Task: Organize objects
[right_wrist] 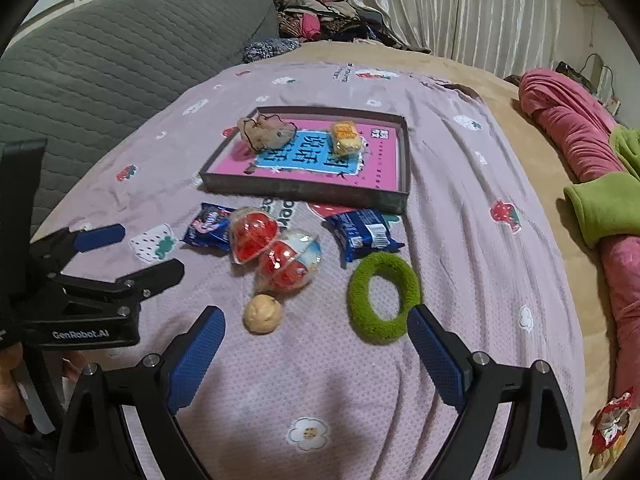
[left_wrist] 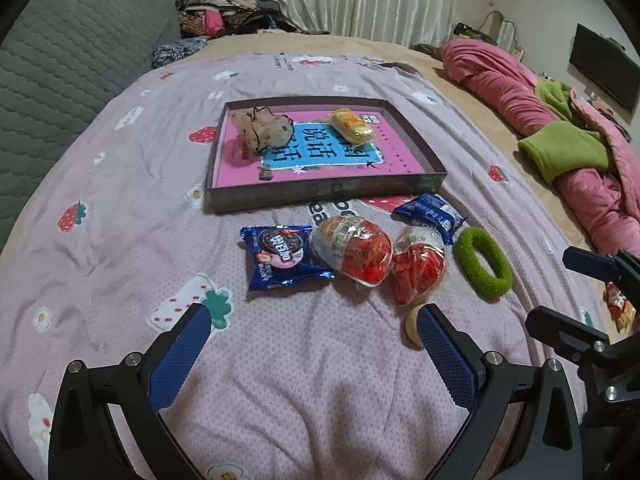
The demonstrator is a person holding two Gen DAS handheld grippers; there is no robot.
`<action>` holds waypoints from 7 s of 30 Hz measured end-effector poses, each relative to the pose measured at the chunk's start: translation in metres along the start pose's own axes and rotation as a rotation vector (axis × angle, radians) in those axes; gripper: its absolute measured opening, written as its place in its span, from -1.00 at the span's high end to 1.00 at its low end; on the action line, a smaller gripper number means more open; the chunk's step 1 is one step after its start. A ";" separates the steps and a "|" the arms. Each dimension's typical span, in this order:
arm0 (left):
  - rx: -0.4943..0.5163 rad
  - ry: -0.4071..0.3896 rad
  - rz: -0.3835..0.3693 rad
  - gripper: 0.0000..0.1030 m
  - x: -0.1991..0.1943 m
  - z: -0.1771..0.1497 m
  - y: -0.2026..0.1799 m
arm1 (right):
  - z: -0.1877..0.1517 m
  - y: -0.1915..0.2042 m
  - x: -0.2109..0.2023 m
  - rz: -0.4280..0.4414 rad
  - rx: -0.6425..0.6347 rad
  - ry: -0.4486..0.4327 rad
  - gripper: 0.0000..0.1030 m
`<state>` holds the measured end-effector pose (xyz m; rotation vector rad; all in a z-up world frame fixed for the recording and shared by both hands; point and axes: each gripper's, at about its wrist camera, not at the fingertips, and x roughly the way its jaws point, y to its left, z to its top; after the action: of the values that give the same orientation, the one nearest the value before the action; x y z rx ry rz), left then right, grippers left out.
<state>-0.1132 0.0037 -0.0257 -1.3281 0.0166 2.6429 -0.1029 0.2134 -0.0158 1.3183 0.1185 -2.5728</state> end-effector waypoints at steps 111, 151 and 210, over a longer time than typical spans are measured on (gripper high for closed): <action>-0.018 0.006 -0.062 -0.12 0.039 0.059 -0.018 | 0.012 -0.012 0.021 -0.003 -0.096 -0.098 0.50; -0.012 -0.232 0.009 -0.12 -0.115 0.064 0.005 | 0.061 0.055 -0.107 0.013 -0.124 -0.314 0.50; -0.027 -0.310 0.089 -0.12 0.033 0.203 0.041 | 0.179 -0.068 0.025 0.044 0.084 -0.376 0.50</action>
<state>-0.3005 -0.0129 0.0672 -0.9307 -0.0028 2.9037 -0.2749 0.2414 0.0663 0.8276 -0.0871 -2.7587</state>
